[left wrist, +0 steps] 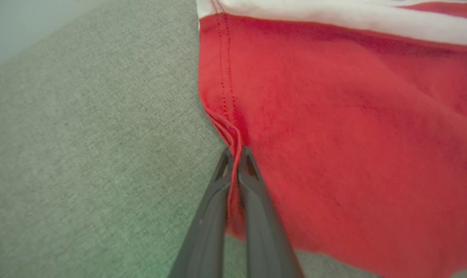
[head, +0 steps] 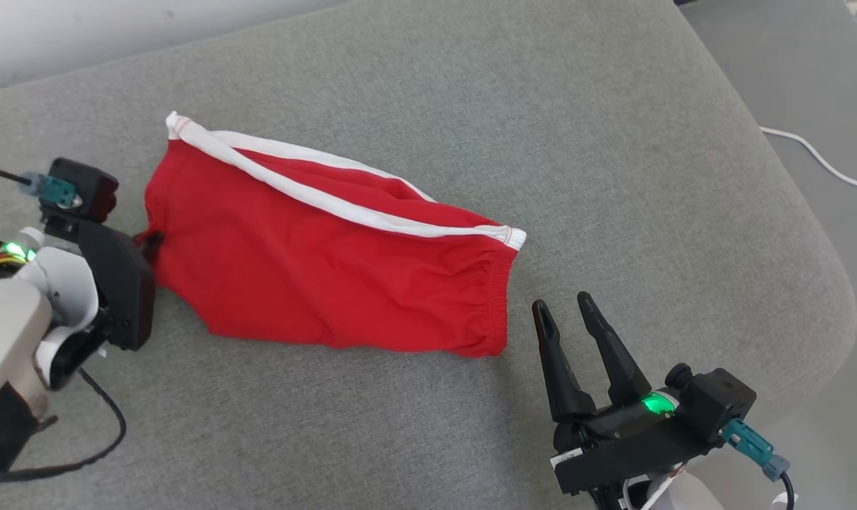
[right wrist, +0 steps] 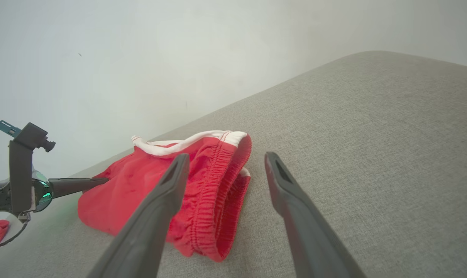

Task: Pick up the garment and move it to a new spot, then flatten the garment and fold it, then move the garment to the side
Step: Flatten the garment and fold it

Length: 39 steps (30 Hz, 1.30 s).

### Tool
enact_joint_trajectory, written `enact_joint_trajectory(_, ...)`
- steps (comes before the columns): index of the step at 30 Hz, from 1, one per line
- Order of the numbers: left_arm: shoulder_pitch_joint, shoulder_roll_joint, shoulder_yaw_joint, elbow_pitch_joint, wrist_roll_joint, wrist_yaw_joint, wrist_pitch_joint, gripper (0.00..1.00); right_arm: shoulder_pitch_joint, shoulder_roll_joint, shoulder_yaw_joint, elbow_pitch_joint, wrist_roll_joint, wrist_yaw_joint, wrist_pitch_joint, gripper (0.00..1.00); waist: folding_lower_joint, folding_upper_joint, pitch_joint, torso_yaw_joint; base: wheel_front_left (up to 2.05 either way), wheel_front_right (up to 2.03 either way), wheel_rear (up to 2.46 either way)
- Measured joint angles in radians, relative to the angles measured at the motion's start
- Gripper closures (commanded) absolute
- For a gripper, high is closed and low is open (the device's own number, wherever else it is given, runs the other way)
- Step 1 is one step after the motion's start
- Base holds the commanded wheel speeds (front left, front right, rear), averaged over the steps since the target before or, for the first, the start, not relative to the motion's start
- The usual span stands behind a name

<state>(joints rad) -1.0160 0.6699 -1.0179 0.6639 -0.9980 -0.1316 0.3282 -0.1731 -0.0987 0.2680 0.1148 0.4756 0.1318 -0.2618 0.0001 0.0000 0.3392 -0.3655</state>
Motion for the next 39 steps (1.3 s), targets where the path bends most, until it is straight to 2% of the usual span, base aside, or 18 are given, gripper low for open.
enact_joint_trajectory(7, 0.051, -0.021, 0.001, -0.027, -0.017, 0.000, -0.075, 1.00, 0.026, -0.006, -0.013, 0.016, -0.012, 0.000, 0.000, 0.00, 0.0000, 0.0000, -0.044, 0.032, 0.00, 0.00, 0.00)
enact_joint_trajectory(15, 0.140, -0.015, 0.003, -0.095, -0.038, 0.010, -0.158, 1.00, 0.096, -0.007, -0.044, 0.036, -0.021, 0.000, -0.002, 0.00, -0.0001, 0.0000, -0.106, 0.100, 0.00, 0.00, 0.00)
enact_joint_trajectory(18, 0.191, -0.003, 0.015, -0.144, -0.051, 0.032, -0.198, 1.00, 0.118, -0.009, -0.057, 0.042, -0.022, 0.000, -0.002, 0.00, -0.0001, 0.0000, -0.133, 0.123, 0.00, 0.00, 0.00)
enact_joint_trajectory(24, 0.349, 0.022, 0.023, -0.283, -0.074, 0.112, -0.286, 1.00, 0.168, -0.012, -0.097, 0.060, -0.022, 0.000, -0.002, 0.00, -0.0002, 0.0000, -0.177, 0.183, 0.00, 0.00, 0.00)
enact_joint_trajectory(32, 0.511, 0.017, 0.035, -0.379, -0.128, 0.198, -0.374, 1.00, 0.203, -0.009, -0.127, 0.074, -0.022, 0.000, -0.002, 0.00, -0.0002, -0.0001, -0.210, 0.228, 0.00, 0.00, 0.00)
enact_joint_trajectory(33, 0.525, 0.009, 0.042, -0.379, -0.128, 0.213, -0.404, 0.74, 0.205, -0.009, -0.127, 0.075, -0.023, 0.000, -0.002, 0.00, -0.0002, 0.0000, -0.212, 0.232, 0.00, 0.00, 0.00)
enact_joint_trajectory(34, 0.531, 0.002, 0.045, -0.378, -0.123, 0.223, -0.429, 0.00, 0.206, -0.010, -0.128, 0.076, -0.025, 0.000, -0.002, 0.00, -0.0001, -0.0001, -0.214, 0.235, 0.00, 0.00, 0.00)
enact_joint_trajectory(39, 0.543, -0.030, 0.071, -0.347, -0.061, 0.267, -0.556, 0.00, 0.205, -0.019, -0.119, 0.075, -0.036, 0.000, -0.002, 0.00, -0.0002, 0.0000, -0.227, 0.248, 0.00, 0.00, 0.00)
